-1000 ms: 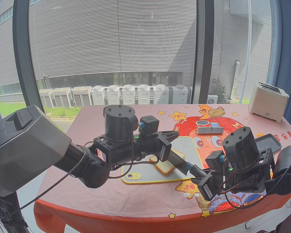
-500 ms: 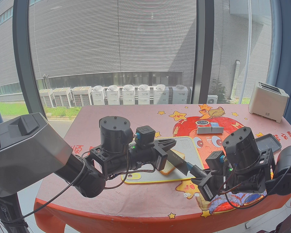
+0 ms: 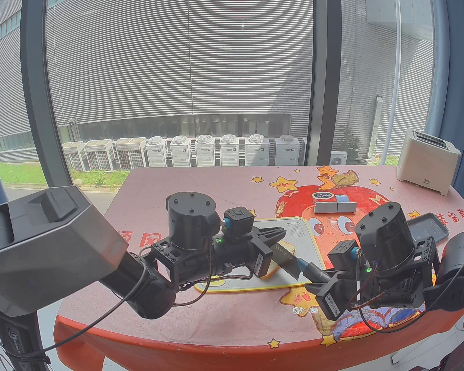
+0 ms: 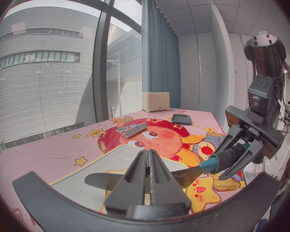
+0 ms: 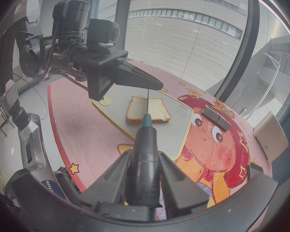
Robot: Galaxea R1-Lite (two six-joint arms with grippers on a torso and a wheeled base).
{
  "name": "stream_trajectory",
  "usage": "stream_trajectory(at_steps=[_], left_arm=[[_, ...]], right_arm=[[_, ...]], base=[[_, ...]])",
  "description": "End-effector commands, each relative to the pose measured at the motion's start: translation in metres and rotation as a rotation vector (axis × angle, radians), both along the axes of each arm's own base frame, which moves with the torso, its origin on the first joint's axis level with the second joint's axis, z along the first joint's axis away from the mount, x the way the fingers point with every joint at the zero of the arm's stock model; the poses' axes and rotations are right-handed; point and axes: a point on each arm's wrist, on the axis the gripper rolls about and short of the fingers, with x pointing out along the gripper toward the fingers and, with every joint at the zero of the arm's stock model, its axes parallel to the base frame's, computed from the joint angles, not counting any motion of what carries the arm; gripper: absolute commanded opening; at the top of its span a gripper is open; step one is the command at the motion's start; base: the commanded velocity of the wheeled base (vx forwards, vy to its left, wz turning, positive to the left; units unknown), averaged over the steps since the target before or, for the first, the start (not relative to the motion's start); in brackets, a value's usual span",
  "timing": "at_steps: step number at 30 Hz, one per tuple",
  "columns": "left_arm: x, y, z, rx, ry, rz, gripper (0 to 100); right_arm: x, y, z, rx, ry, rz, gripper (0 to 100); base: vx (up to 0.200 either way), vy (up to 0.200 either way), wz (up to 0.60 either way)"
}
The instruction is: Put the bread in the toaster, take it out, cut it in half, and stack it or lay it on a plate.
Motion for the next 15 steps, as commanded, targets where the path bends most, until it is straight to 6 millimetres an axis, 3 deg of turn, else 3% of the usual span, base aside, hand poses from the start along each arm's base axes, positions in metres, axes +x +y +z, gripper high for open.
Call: stream_trajectory(at_steps=[1, 15], left_arm=[[0.0031, -0.0028, -0.0108, 0.004, 0.005, -0.001, 0], [0.0043, -0.0037, -0.0204, 0.015, 0.019, -0.001, 0]], right_arm=[[-0.0002, 0.0003, -0.0001, -0.001, 0.0, 0.002, 0], [-0.0012, -0.0007, -0.0027, -0.009, 0.007, 0.003, 0]], base=[[0.0, 0.0, 0.0], [0.0, 0.0, 0.0]])
